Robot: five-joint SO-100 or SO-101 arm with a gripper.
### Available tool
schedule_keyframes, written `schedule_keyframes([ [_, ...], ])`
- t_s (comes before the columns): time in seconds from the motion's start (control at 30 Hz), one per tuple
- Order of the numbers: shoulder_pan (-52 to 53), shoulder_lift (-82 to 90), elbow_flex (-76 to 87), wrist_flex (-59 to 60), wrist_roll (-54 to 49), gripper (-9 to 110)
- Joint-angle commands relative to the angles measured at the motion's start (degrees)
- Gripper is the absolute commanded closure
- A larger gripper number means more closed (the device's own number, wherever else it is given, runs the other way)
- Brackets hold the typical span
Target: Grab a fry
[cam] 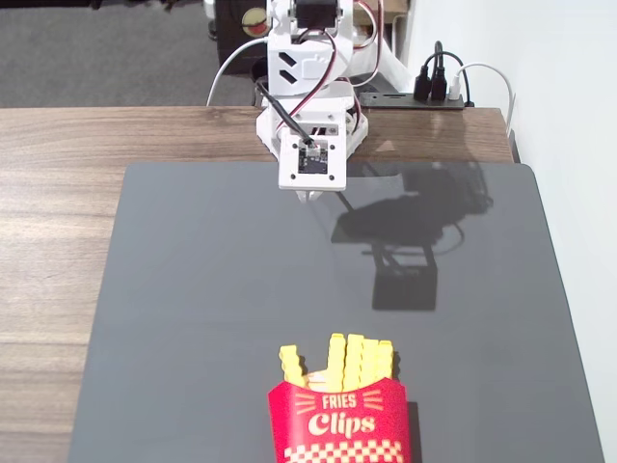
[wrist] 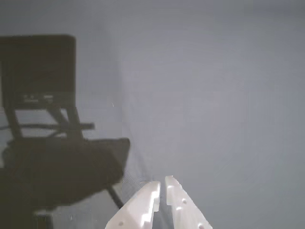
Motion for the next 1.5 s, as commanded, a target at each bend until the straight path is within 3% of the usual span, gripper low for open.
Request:
schedule_keyframes([
  [0.0, 2.0, -6.4, -7.6, -1.2, -2.2, 100],
  [0.13, 5.0, -14.3, -14.2, -2.4, -6.2, 100],
  [0.63, 7.1, -40.1, -33.0, -9.5, -16.1, 79],
  [1.47, 6.2, -73.9, -61.8, -13.0, -16.0, 79],
])
